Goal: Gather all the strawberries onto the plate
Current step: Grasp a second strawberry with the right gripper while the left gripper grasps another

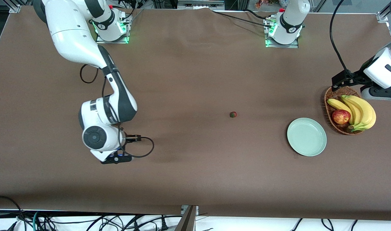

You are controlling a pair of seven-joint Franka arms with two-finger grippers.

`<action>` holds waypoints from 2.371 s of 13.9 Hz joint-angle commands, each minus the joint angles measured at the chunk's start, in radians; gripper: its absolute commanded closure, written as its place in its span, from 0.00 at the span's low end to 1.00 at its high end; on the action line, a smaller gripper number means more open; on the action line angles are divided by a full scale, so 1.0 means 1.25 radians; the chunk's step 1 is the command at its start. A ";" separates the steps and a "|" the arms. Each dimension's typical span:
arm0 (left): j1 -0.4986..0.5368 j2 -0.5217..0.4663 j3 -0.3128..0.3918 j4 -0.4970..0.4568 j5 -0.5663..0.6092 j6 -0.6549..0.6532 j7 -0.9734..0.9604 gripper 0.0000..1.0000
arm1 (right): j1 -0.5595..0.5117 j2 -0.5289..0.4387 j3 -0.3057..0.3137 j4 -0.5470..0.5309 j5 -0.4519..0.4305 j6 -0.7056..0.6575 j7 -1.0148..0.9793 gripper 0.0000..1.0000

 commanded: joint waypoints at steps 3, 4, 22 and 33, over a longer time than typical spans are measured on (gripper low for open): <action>-0.023 0.145 0.000 0.028 -0.055 0.097 -0.032 0.00 | 0.007 -0.160 -0.035 -0.317 0.003 0.167 -0.040 0.00; -0.040 0.177 0.000 0.030 -0.052 0.129 -0.032 0.00 | 0.007 -0.189 -0.035 -0.378 0.003 0.217 -0.040 0.00; -0.364 0.392 -0.039 -0.183 0.005 0.472 -0.558 0.00 | -0.017 -0.261 -0.035 -0.633 0.041 0.441 -0.050 0.04; -0.375 0.437 -0.038 -0.208 0.007 0.615 -0.564 0.59 | -0.011 -0.255 -0.027 -0.591 0.069 0.443 -0.037 0.78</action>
